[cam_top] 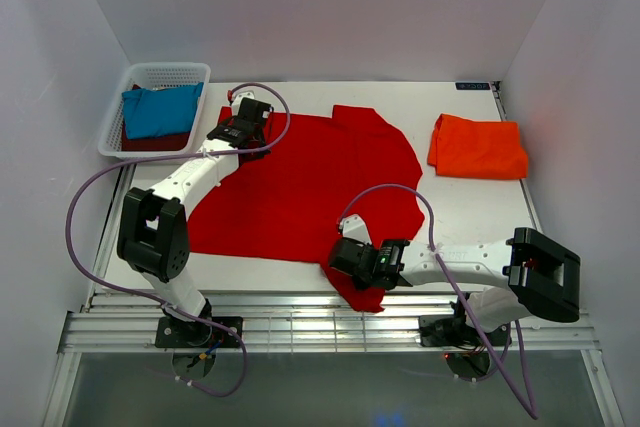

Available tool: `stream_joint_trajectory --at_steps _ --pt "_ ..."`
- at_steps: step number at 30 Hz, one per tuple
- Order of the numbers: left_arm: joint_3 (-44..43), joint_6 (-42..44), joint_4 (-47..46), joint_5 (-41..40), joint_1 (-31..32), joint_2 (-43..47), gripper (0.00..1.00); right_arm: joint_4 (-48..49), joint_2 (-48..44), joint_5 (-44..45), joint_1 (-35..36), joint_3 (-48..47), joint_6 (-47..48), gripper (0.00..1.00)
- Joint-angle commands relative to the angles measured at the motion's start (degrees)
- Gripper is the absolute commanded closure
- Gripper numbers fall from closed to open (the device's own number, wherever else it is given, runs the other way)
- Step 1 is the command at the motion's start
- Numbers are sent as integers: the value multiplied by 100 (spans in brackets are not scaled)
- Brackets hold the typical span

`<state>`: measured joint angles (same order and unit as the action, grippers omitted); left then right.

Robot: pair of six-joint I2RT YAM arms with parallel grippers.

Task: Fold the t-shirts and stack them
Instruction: Flatten the tshirt out

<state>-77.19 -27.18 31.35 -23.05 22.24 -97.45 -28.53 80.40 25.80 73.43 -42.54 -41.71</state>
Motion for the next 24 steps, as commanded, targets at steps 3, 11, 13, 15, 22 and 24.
stream_joint_trajectory --at_steps 3,11,13,15,22,24 --pt "28 11 29 81 0 226 100 -152 -24 118 66 -158 -117 81" --pt "28 11 29 81 0 218 100 -240 -95 109 101 -219 -135 86" --pt "37 20 29 107 0 218 100 -284 -112 135 119 -263 -135 87" --pt "37 2 29 107 0 200 100 -389 -121 179 163 -351 -162 87" --pt "37 11 46 143 0 165 100 -618 -130 285 312 -623 -170 89" --pt "37 11 37 143 0 156 100 -679 -121 294 347 -711 -162 89"
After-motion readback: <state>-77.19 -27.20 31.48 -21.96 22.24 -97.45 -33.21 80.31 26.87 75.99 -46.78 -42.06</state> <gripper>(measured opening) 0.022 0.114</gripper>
